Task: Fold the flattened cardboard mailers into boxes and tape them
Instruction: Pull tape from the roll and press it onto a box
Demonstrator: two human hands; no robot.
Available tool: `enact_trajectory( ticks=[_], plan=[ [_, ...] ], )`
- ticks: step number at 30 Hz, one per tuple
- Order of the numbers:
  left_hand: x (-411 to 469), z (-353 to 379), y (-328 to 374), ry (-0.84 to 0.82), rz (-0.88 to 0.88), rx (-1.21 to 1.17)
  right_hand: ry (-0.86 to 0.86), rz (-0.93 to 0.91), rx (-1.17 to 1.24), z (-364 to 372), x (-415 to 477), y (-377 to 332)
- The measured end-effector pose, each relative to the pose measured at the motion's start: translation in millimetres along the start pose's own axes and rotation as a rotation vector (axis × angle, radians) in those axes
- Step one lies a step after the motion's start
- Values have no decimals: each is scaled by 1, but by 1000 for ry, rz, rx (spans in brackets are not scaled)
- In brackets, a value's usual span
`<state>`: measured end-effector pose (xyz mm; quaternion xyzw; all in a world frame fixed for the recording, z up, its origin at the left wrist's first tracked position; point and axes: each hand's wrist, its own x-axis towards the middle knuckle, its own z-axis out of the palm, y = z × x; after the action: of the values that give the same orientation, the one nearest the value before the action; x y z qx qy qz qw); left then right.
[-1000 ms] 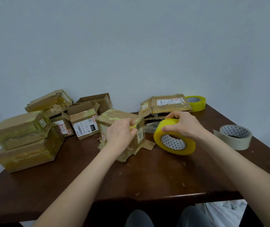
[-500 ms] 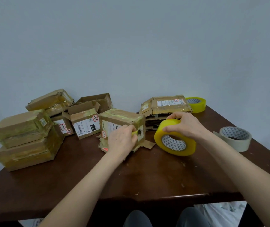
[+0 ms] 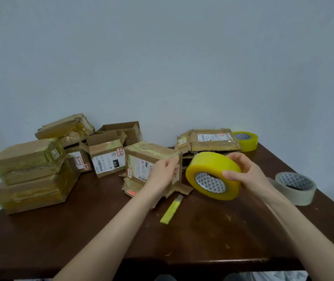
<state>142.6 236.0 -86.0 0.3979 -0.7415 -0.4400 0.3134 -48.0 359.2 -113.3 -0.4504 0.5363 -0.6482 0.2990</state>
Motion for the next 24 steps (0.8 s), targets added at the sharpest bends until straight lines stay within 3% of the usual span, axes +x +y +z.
enact_trajectory(
  ticks=[3,7,15,24],
  plan=[
    [4,11,12,-220,-254,-304,-33,-65,28,1,-1,3],
    [6,22,10,-178,-160,-427,-63,-92,6,-1,-4,3],
    [5,25,4,-90,121,-245,-253,-5,-260,1,-12,-2],
    [13,25,5,-12,116,-144,-239,11,-320,12,-16,16]
  ],
)
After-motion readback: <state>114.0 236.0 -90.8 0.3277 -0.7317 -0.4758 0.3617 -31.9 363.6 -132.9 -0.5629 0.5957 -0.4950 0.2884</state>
